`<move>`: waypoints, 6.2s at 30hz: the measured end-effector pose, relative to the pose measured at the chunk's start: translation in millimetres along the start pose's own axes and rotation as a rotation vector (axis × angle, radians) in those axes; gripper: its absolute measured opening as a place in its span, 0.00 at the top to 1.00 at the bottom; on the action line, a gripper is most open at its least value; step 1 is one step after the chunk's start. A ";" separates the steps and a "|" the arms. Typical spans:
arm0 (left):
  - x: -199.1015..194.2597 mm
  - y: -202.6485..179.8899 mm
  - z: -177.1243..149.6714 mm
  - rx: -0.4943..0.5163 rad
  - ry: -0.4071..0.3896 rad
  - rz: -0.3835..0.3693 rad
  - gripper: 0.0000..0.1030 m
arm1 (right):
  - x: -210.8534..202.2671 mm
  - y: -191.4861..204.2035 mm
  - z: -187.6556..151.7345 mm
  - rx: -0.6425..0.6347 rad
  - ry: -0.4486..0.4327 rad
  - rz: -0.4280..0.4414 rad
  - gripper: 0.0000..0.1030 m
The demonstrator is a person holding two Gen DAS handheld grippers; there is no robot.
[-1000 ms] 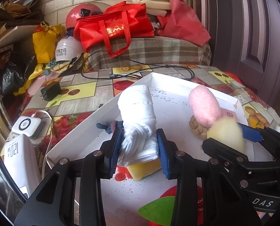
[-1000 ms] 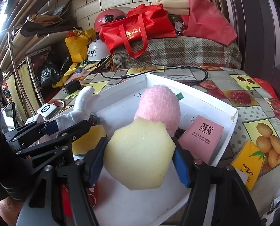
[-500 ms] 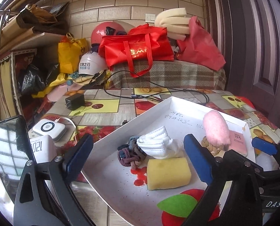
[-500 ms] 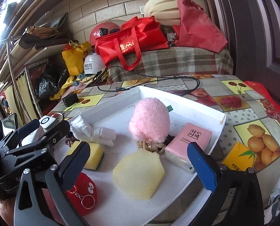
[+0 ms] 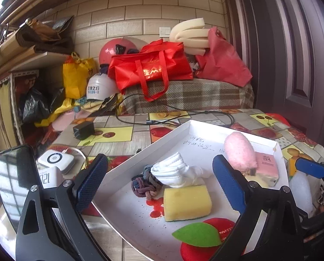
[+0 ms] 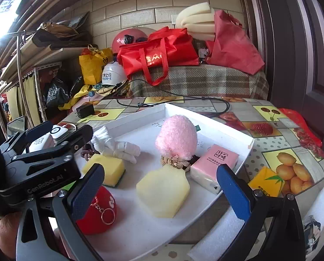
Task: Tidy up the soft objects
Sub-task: 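Move both tools away from the tray toward the remaining items, then grasp the cow-print pouch with the right tool while the left tool grasps the white foam strip, then carry the cow-print pouch and foam strip over the white tray with both tools, then open both tools to drop the pouch and foam strip into the tray, then move both tools away from the tray toward the remaining items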
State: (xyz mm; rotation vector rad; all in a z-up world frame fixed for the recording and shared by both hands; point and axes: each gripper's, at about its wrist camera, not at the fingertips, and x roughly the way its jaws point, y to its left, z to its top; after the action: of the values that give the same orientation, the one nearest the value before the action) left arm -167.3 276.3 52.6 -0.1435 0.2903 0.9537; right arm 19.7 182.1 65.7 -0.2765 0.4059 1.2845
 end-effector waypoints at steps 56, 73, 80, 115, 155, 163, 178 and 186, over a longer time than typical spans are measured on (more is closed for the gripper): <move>-14.5 -214.7 -39.3 0.478 0.326 -0.439 0.37 | -58.6 -168.1 -61.3 0.181 0.329 -0.040 0.59; -61.1 -182.5 -24.6 0.385 0.056 -0.501 0.81 | -97.3 -154.8 -52.0 0.106 0.110 -0.069 0.59; -102.7 -127.4 -26.8 0.272 -0.043 -0.473 0.81 | -128.1 -144.2 -53.8 0.076 -0.038 -0.098 0.59; -4.3 -25.8 -8.6 0.026 0.050 -0.087 0.81 | -22.7 -22.3 -10.7 -0.062 0.009 0.079 0.59; 2.1 -8.3 2.1 -0.039 -0.045 0.051 0.00 | 8.6 -25.8 8.4 0.043 -0.043 -0.008 0.00; -22.4 -19.7 -4.1 -0.038 -0.050 -0.072 0.00 | -30.6 -64.6 -7.2 0.074 -0.030 -0.060 0.00; -71.6 -129.9 -18.6 0.196 -0.012 -0.478 0.00 | -75.8 -280.1 -62.1 0.609 0.205 -0.331 0.00; -53.3 -184.6 -16.7 0.165 0.108 -0.541 0.00 | -34.3 -245.8 -40.8 0.405 0.282 -0.351 0.00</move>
State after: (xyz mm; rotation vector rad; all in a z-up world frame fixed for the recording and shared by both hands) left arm -48.0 124.7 51.9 -0.1135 0.4033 0.3840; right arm 243.3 70.1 38.1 -0.1738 0.8082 0.7978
